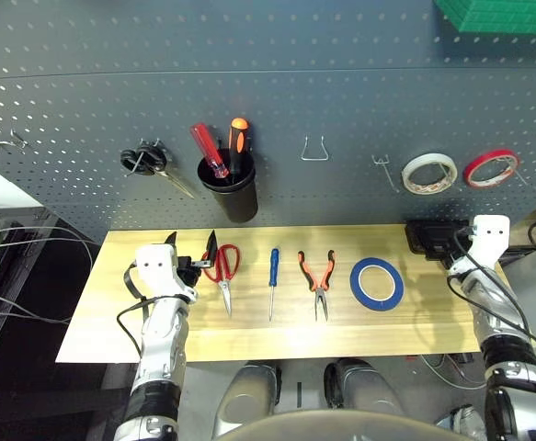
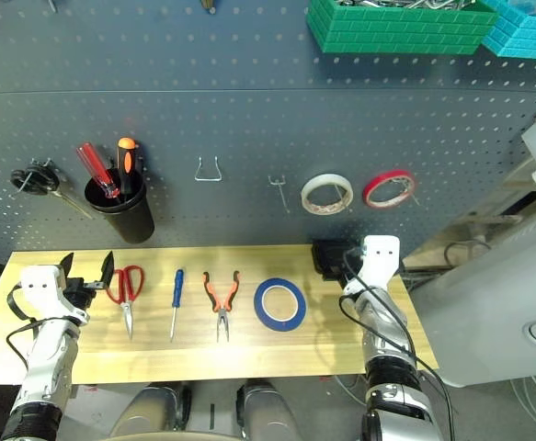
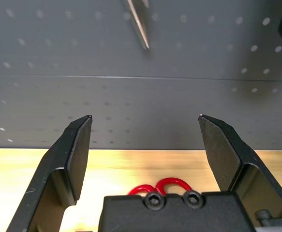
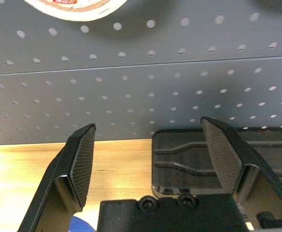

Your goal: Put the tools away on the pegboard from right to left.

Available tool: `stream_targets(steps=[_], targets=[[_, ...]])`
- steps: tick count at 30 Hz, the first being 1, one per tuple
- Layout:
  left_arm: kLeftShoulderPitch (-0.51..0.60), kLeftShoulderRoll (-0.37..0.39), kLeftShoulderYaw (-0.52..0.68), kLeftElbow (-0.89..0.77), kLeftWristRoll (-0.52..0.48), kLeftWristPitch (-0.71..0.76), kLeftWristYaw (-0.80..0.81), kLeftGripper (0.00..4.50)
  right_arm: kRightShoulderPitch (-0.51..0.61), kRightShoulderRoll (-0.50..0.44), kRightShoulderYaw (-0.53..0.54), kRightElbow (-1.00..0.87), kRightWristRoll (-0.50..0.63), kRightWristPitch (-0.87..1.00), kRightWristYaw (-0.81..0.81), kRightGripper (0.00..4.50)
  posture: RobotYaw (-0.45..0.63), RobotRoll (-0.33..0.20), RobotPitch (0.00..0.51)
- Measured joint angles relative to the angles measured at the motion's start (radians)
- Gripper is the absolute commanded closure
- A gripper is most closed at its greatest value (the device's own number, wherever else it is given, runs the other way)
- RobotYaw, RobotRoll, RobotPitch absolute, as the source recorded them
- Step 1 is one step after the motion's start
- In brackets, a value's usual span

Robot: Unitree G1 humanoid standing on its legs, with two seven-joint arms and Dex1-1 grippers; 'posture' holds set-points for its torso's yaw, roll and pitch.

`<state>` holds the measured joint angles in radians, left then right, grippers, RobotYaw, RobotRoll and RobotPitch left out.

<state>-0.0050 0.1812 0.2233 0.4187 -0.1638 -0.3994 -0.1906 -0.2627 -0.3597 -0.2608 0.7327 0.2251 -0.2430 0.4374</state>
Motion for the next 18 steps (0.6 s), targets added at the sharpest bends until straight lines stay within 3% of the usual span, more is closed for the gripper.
stream_targets(steps=[6, 10, 18], targets=[[0.001, 0.023, -0.014, 0.024, 0.002, -0.002, -0.048, 0.0, 0.043, 0.0, 0.001, -0.028, 0.002, 0.005, 0.024, 0.01, 0.03, 0.0, 0.148], [0.026, 0.052, -0.07, -0.043, 0.001, 0.031, -0.142, 0.0, 0.091, 0.0, 0.003, -0.138, 0.01, 0.059, 0.038, 0.01, 0.01, 0.0, 0.179], [0.011, 0.111, -0.256, -0.151, 0.015, 0.108, -0.371, 0.0, 0.153, -0.026, 0.093, -0.39, -0.002, 0.439, 0.051, 0.01, 0.03, 0.0, 0.193]])
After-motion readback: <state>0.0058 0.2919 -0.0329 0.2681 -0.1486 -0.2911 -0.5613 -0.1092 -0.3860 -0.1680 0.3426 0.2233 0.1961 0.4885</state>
